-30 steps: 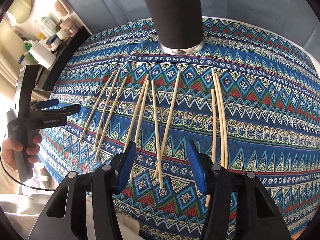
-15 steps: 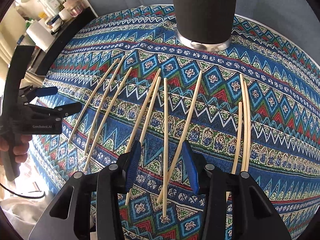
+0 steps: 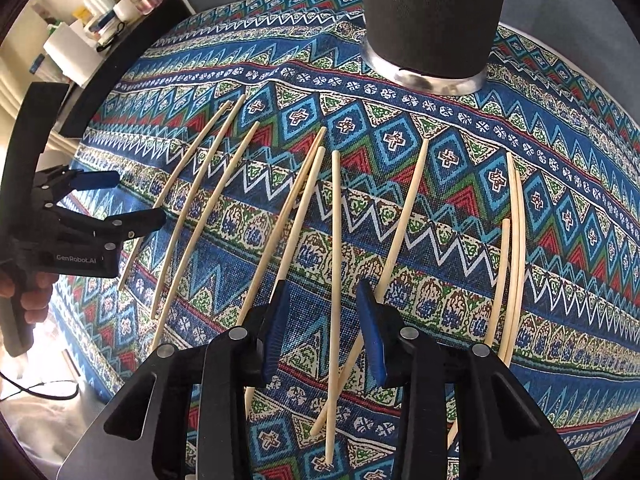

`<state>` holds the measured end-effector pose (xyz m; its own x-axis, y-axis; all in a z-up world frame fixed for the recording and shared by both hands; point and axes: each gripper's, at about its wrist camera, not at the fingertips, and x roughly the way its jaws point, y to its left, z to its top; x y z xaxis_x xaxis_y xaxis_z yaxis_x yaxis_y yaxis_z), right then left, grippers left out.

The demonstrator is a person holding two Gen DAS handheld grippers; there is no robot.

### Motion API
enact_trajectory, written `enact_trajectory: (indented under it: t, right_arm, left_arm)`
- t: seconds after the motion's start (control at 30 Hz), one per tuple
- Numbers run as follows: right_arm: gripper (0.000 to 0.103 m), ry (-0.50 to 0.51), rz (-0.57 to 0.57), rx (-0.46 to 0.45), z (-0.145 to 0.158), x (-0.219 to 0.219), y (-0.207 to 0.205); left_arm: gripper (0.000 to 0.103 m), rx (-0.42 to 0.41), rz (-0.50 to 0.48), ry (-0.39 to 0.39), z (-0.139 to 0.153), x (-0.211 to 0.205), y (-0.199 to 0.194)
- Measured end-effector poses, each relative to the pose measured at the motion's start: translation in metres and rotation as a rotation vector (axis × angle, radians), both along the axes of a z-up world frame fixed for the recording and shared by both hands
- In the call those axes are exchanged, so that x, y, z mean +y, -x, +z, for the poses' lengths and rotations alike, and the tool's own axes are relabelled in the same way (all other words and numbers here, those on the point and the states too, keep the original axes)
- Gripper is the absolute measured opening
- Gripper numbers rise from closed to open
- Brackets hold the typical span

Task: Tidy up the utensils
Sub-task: 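Lower the left tool and close it on one wooden stick while the right tool grasps another, then lift the held sticks with both tools toward the black holder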

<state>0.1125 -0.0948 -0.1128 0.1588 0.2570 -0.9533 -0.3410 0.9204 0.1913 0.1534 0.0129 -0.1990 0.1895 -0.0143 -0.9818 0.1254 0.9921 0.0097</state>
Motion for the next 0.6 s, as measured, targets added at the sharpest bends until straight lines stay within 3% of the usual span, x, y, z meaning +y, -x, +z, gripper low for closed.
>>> enact_trajectory:
  t: [0.07, 0.2, 0.3, 0.4, 0.47, 0.53, 0.6]
  right_arm:
    - [0.029, 0.011, 0.006, -0.011, -0.001, 0.001, 0.001]
    - [0.005, 0.054, -0.01, -0.026, -0.002, -0.002, 0.0]
    - [0.005, 0.026, -0.036, -0.006, -0.003, -0.01, -0.003]
    - [0.005, 0.032, -0.029, -0.014, -0.003, -0.009, -0.002]
    - [0.005, 0.028, -0.035, -0.013, -0.002, -0.01, -0.001]
    - [0.005, 0.019, -0.04, -0.008, -0.002, -0.012, -0.001]
    - [0.005, 0.008, -0.047, 0.0, -0.002, -0.013, -0.002]
  left_arm:
    - [0.099, -0.009, -0.019, -0.003, 0.0, 0.0, 0.0]
    - [0.097, -0.022, -0.062, 0.006, -0.001, 0.006, 0.001]
    - [0.087, -0.025, -0.073, 0.009, 0.003, 0.008, 0.001]
    - [0.063, -0.025, -0.095, 0.012, 0.017, 0.005, 0.003]
    - [0.03, -0.021, -0.105, 0.016, 0.023, 0.009, 0.005]
    - [0.01, -0.006, -0.109, 0.025, 0.028, 0.016, 0.007]
    - [0.006, 0.004, -0.097, 0.041, 0.031, 0.023, 0.006]
